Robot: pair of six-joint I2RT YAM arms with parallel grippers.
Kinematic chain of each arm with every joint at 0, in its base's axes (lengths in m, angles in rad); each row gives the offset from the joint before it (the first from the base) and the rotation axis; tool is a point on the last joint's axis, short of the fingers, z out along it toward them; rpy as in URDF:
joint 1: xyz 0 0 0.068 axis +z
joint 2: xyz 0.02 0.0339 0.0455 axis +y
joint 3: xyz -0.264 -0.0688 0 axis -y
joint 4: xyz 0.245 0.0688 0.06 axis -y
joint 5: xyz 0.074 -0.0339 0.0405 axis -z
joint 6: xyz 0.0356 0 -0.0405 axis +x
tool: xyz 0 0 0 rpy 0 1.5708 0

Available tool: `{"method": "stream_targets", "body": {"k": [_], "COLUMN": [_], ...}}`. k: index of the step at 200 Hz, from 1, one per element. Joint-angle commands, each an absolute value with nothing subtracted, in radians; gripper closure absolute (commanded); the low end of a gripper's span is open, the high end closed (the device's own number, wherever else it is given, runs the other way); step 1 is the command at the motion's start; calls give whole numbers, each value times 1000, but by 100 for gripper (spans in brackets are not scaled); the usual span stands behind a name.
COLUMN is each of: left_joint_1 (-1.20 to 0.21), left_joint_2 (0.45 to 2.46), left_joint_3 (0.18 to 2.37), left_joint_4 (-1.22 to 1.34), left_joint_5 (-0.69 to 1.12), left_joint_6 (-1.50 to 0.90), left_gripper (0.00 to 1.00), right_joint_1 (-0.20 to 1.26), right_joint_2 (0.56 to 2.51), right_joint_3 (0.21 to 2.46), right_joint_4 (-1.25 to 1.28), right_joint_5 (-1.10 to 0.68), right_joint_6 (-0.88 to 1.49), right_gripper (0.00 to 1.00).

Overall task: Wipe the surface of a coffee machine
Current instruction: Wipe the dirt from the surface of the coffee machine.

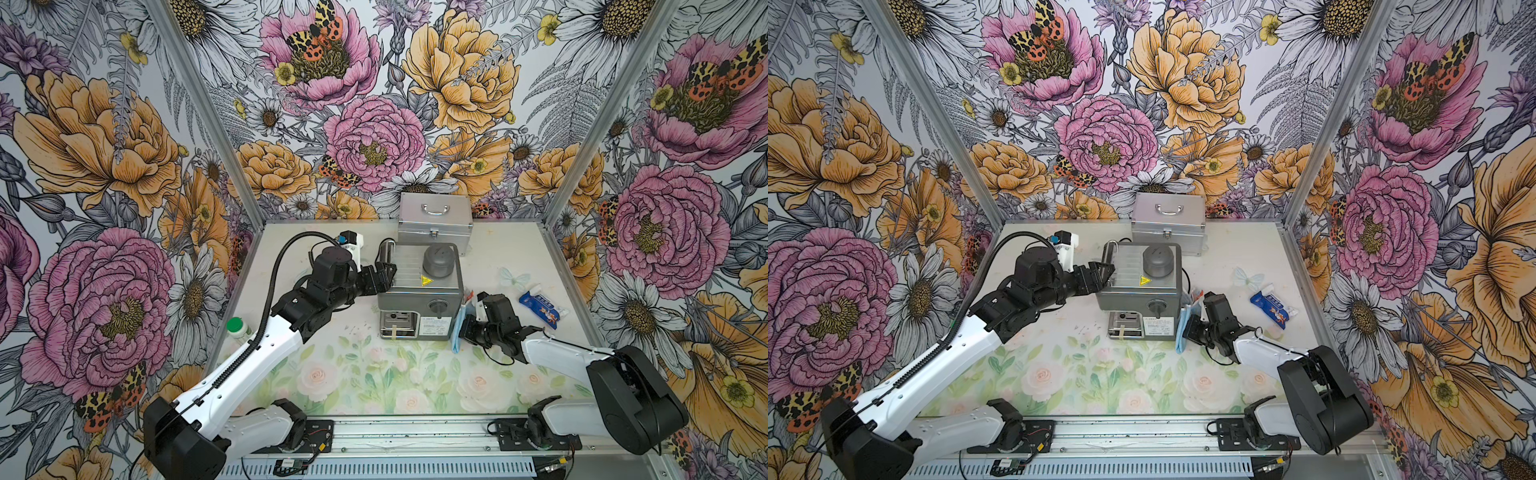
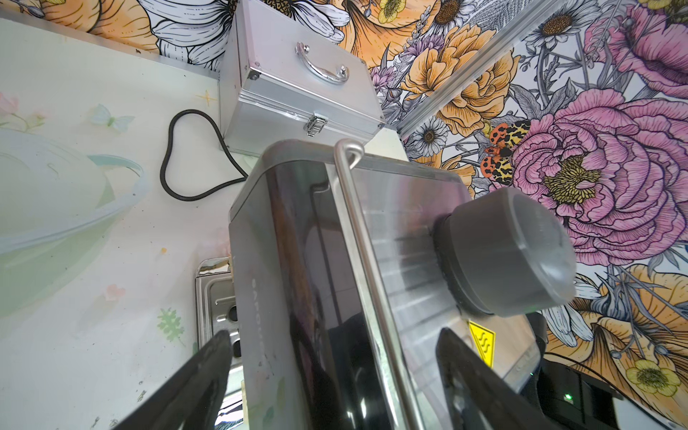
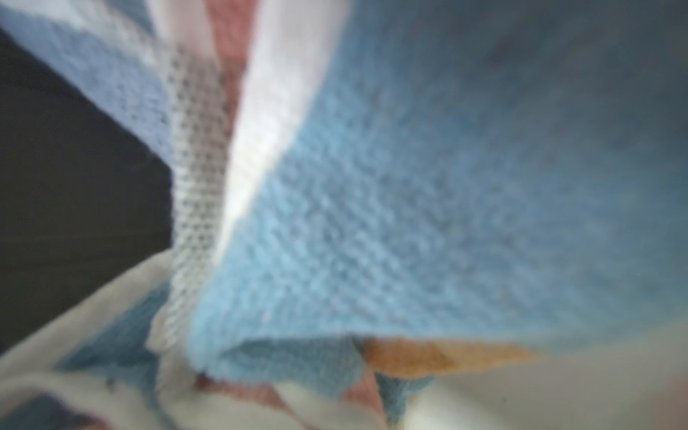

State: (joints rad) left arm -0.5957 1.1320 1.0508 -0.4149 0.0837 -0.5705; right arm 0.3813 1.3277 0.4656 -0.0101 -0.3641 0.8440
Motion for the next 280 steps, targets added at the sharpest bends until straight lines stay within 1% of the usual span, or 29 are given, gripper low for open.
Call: {"method": "stream_targets", "body": {"k": [1, 21, 40, 73, 88, 107, 146, 169, 217, 251, 280], "left_joint_1": [-610, -609, -611, -619, -629, -648, -657, -658, -662, -672, -675], "left_joint_2": [1137, 1131, 1132, 1141, 1157, 1182, 1211, 1221, 1221, 1209, 1184], "left_joint_3": [1015, 1023, 1032, 1039, 1050, 1069, 1078, 1070, 1060, 1057, 1049], "left_joint_4": [-552, -552, -551, -552, -551, -551, -551, -551, -550, -550, -551], "left_joint_5": [71, 74, 75, 74, 67, 55, 32, 35, 29, 22, 10], "left_joint_6": [-540, -545, -549, -556, -552, -543, -526, -527, -528, -532, -531], "left_gripper": [15, 15, 14, 14, 15, 15, 15, 15, 14, 14, 14], "right_joint_1": [391, 386, 355, 338, 338, 337, 333, 328, 349, 392, 409], "right_joint_2": [1244, 1179, 1191, 1279, 1311, 1332, 1394, 1414, 1443, 1392, 1261], "right_joint_3": [590, 797, 958, 1159, 1198, 1174, 1075, 965, 731, 596, 503], "right_joint_4": [-110, -302, -403, -438, -451, -445, -375, -307, -168, -128, -133], "right_joint_5": [-391, -344, -332, -376, -347, -308, -297, -284, -313, -296, -286], "right_joint_6": [786, 698, 638, 579, 585, 585, 580, 601, 643, 676, 722], "right_gripper": [100, 100, 100, 100, 100, 100, 100, 100, 100, 100, 100]}}
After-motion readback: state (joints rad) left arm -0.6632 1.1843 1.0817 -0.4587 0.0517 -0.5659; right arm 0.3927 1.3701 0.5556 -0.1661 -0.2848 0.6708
